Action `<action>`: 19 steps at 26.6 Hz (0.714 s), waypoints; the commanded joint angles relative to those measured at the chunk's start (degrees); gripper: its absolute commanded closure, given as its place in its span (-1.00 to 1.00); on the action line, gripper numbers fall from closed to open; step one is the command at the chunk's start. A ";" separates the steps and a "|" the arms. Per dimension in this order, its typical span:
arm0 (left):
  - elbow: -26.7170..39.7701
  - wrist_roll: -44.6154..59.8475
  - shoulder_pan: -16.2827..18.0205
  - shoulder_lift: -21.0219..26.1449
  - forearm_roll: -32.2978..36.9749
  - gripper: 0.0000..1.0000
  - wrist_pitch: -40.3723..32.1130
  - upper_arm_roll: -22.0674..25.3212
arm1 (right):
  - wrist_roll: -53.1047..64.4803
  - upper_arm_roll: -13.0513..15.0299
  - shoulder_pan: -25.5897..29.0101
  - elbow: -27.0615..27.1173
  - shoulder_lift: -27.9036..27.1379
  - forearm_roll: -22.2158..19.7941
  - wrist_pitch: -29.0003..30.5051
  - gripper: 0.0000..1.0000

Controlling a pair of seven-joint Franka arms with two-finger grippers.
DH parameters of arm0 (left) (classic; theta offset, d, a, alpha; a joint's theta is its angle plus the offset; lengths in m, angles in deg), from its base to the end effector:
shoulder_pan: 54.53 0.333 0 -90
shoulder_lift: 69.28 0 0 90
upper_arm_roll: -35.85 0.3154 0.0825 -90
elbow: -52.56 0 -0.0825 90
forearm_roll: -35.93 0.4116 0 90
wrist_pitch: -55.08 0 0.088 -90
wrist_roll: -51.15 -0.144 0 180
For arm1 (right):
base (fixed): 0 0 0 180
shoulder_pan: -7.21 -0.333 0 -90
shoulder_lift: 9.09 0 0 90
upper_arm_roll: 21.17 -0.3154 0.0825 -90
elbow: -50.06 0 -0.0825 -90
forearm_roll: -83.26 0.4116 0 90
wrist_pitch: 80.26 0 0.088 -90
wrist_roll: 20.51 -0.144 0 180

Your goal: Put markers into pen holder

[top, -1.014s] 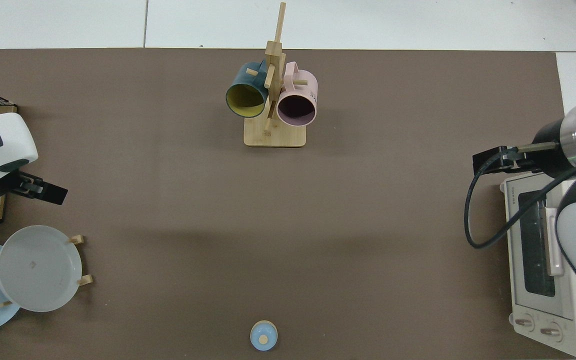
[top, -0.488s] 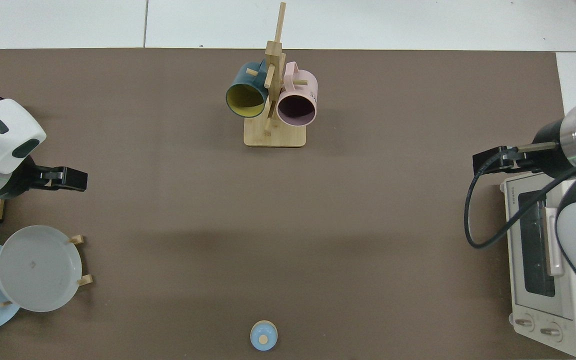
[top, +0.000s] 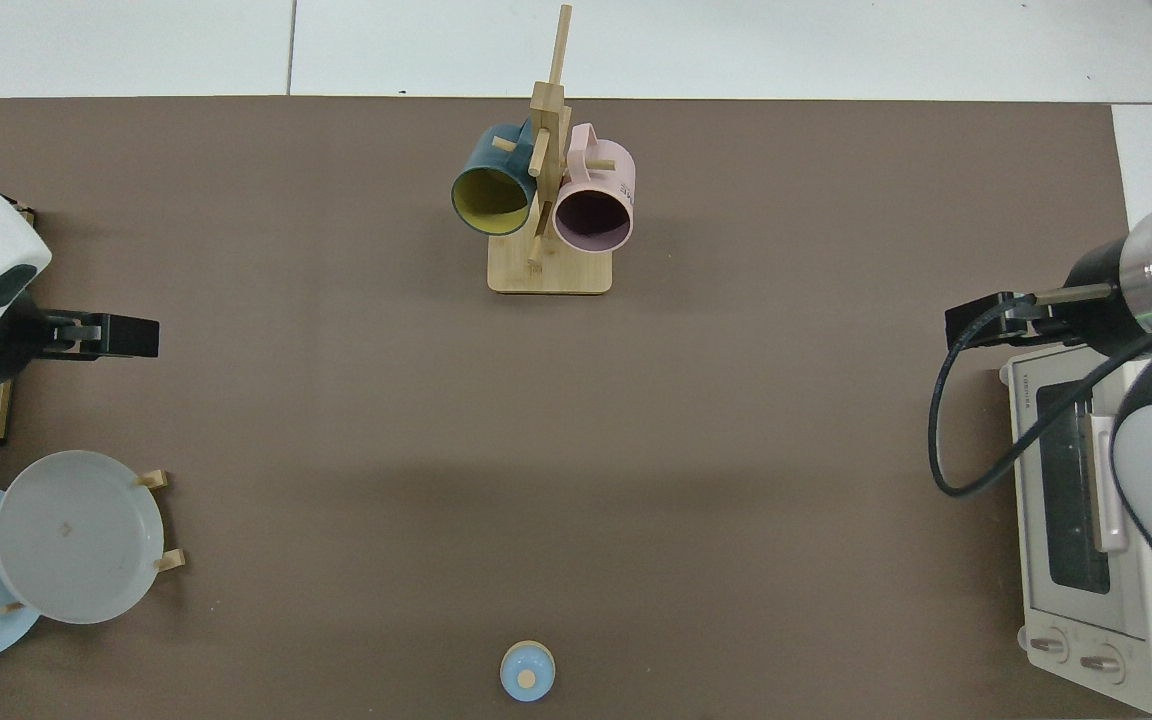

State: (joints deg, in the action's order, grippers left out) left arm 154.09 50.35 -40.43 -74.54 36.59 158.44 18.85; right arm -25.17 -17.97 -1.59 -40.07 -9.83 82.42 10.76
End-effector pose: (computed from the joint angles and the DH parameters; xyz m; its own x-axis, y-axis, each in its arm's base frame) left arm 0.5765 -0.0332 0.5573 0.9905 -0.0688 0.1188 -0.0645 -0.9971 -0.0399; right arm 0.5851 0.0555 0.5798 0.9999 0.0167 0.0039 0.0166 -0.9997 0.0151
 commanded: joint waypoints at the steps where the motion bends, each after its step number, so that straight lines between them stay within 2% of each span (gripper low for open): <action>1: 0.33 2.81 -0.57 -1.42 -0.22 -1.00 -2.72 -0.92 | 1.32 -0.83 1.15 -0.67 0.65 -0.05 0.56 -1.00; 19: 0.33 2.29 -0.66 -2.03 -0.40 -1.00 -2.99 -1.71 | 1.32 -0.83 1.15 -0.67 0.65 -0.05 0.56 -1.00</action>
State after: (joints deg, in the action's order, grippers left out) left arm 154.10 52.71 -40.64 -75.91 36.56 155.82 17.14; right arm -25.17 -17.97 -1.58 -40.07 -9.83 82.42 10.76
